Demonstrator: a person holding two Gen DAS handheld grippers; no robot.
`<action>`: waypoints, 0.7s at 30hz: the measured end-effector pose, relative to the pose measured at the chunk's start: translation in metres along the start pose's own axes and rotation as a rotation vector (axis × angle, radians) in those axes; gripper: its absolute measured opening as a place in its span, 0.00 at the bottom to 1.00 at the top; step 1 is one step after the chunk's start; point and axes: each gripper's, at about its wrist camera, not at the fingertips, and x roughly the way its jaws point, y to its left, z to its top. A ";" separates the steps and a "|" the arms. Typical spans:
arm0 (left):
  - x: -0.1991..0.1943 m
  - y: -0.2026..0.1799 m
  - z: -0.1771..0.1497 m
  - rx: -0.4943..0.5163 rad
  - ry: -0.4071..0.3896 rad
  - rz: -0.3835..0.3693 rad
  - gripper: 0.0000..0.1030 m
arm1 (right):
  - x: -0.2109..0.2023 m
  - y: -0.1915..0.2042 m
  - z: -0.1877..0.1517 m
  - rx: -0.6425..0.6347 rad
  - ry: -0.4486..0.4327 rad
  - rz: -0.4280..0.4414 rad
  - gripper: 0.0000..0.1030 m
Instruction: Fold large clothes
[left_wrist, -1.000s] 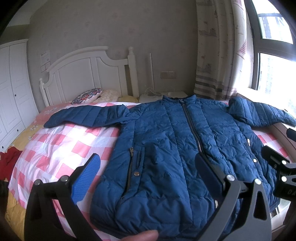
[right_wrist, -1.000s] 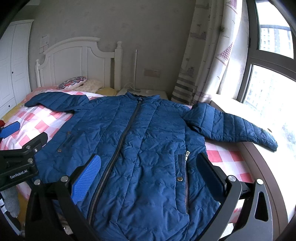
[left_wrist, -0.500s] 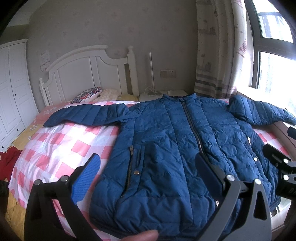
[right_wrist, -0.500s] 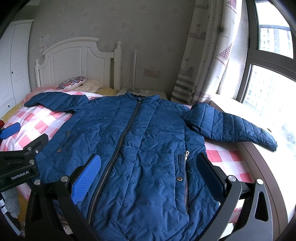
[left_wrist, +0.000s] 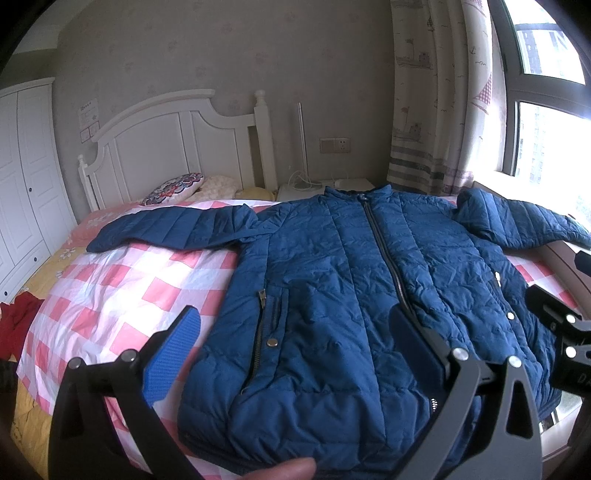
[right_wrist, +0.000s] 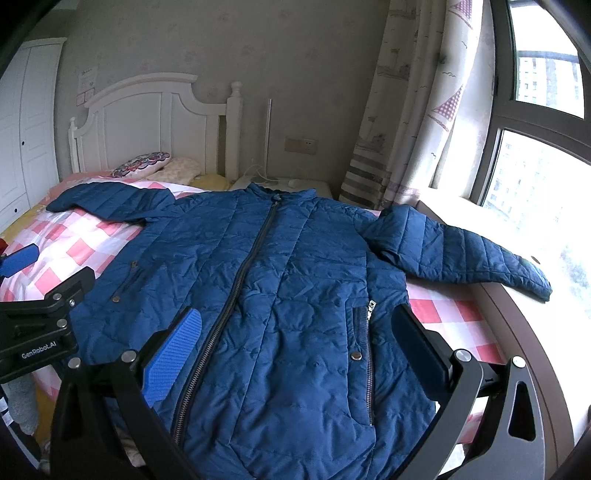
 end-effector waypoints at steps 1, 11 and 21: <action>0.000 0.000 0.000 0.001 0.000 0.000 0.98 | 0.000 0.000 0.000 0.000 0.000 0.000 0.96; 0.008 0.001 -0.013 0.005 0.031 -0.001 0.98 | 0.010 -0.002 -0.005 0.005 0.020 -0.005 0.96; 0.036 -0.005 -0.010 0.019 0.118 -0.016 0.98 | 0.033 -0.008 -0.015 0.023 0.064 0.001 0.96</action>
